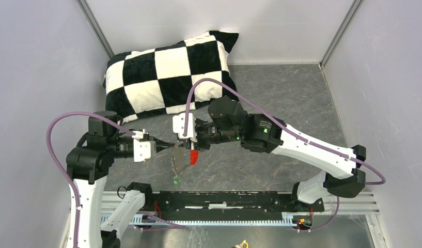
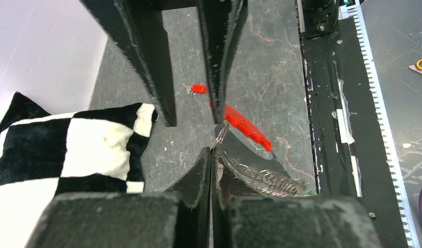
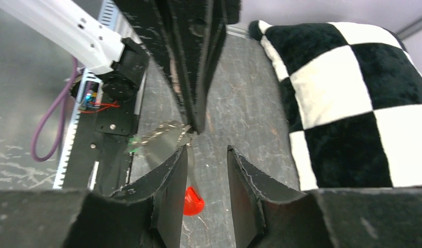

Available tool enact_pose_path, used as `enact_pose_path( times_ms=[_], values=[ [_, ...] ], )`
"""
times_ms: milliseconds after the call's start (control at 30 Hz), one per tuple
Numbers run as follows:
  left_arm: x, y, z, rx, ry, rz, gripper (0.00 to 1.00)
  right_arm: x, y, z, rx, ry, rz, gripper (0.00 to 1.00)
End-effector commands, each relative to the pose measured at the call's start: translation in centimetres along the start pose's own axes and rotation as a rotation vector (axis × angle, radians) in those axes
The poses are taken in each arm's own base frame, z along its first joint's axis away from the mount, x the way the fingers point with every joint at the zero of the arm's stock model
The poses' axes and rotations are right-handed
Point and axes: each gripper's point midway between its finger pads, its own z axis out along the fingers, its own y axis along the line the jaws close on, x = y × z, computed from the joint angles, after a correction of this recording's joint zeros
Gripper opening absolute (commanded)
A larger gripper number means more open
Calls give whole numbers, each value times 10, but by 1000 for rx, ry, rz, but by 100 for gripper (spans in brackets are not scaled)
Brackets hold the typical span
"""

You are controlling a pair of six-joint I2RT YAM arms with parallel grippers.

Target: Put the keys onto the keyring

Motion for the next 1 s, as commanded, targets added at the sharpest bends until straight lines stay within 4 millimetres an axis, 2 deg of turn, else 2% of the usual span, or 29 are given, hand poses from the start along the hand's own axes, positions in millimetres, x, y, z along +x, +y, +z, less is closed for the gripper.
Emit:
enact_pose_path(
  times_ms=[0, 200, 433, 733, 900, 967],
  values=[
    [-14, 1, -2, -1, -33, 69, 2, -25, -23, -20, 128, -48, -9, 41],
    [-16, 0, -3, -2, -36, 44, 2, -32, -19, -26, 119, -83, 8, 42],
    [-17, 2, -3, -13, -38, 23, 2, -44, 3, -20, 2, -168, 45, 44],
    [-18, 1, -4, -17, -38, 28, 2, -22, 2, 1, -9, -77, 82, 37],
    [-18, 0, -4, -16, -38, 32, 2, -19, 2, 5, -14, -67, 87, 36],
    [-18, 0, -4, -16, -39, 34, 2, -18, 2, 6, -11, -62, 88, 33]
  ],
)
